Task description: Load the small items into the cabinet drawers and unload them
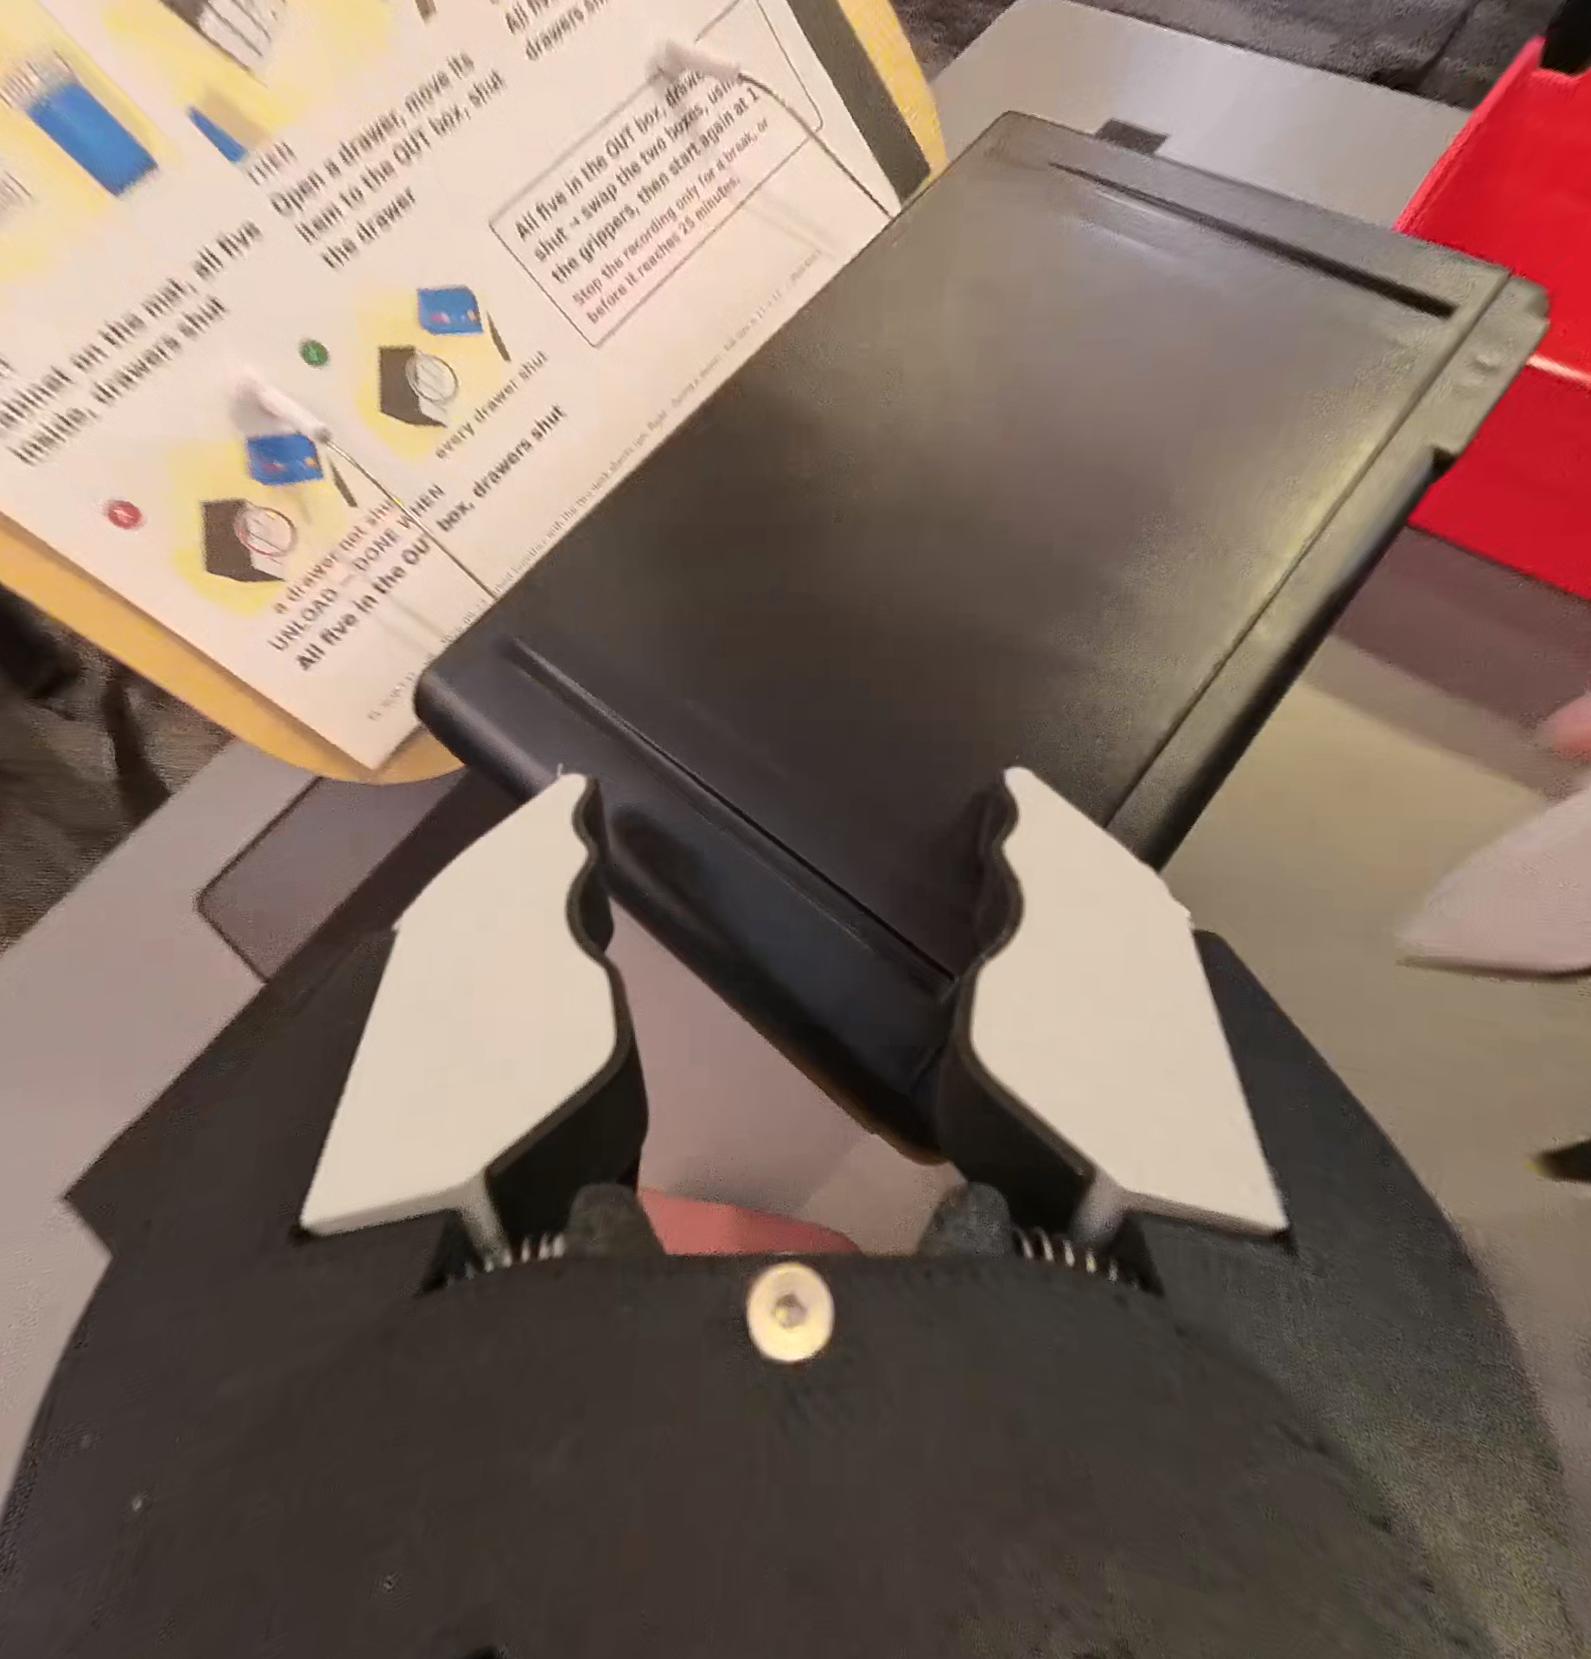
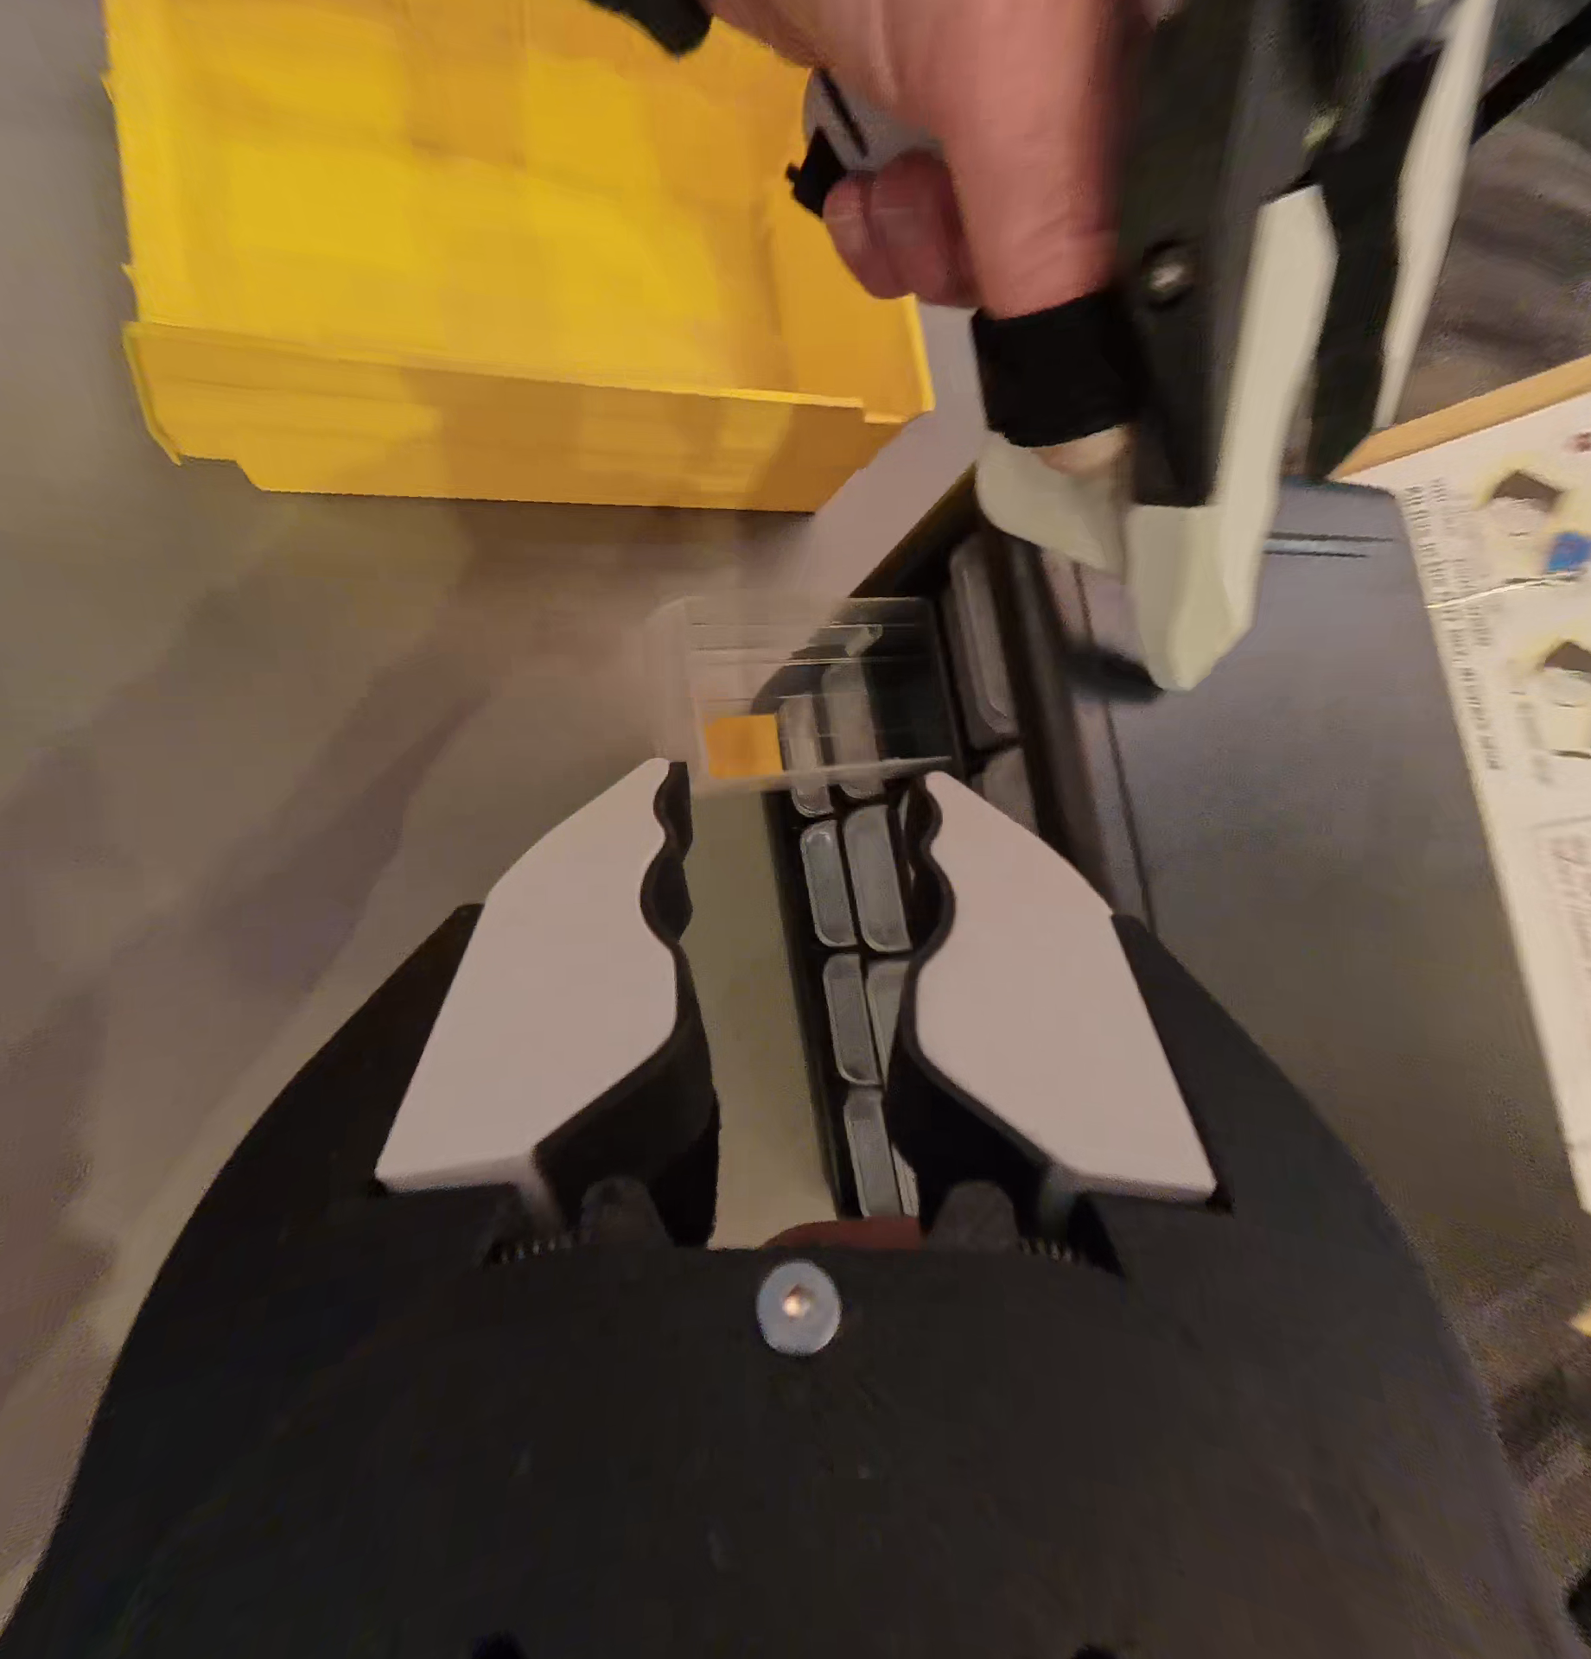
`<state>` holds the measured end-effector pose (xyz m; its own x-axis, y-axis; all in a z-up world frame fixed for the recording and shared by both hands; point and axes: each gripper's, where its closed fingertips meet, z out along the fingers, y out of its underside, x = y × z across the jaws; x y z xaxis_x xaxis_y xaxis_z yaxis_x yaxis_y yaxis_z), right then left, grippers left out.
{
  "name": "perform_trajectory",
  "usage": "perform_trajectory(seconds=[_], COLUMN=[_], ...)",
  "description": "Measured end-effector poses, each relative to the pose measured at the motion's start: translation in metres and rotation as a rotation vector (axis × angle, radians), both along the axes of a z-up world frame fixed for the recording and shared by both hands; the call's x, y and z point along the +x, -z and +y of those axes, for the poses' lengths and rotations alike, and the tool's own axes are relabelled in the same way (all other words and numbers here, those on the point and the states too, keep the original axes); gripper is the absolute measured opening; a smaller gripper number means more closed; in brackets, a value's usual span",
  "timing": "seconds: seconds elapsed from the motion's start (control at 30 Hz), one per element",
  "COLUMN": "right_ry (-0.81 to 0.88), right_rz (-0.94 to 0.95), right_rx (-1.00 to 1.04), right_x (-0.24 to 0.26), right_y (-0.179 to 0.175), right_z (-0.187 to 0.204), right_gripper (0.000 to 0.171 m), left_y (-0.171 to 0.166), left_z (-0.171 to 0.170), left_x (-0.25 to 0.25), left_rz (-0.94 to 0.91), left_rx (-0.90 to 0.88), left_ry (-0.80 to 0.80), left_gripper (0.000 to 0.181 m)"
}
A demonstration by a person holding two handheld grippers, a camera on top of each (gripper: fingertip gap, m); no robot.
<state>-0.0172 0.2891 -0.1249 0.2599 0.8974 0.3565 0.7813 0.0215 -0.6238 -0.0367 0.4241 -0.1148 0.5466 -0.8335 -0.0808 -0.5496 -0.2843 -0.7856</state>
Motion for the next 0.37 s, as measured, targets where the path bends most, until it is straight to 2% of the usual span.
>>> perform_trajectory(seconds=[0.03, 0.2, 0.37], right_ry=[0.000, 0.010, 0.019], right_rz=[-0.013, -0.064, -0.174], right_rx=[-0.030, -0.129, -0.109], right_x=[-0.006, -0.025, -0.026], right_y=[0.009, 0.045, 0.064], right_z=[0.003, 0.019, 0.033], right_gripper=[0.043, 0.039, 0.029], left_y=[0.001, 0.004, 0.005], left_z=[0.000, 0.003, 0.005], left_x=[0.001, 0.000, 0.001], left_rz=[-0.010, -0.048, -0.029], left_rx=[-0.018, -0.078, -0.091], left_ry=[0.007, 0.014, 0.031], left_gripper=[0.079, 0.090, 0.092])
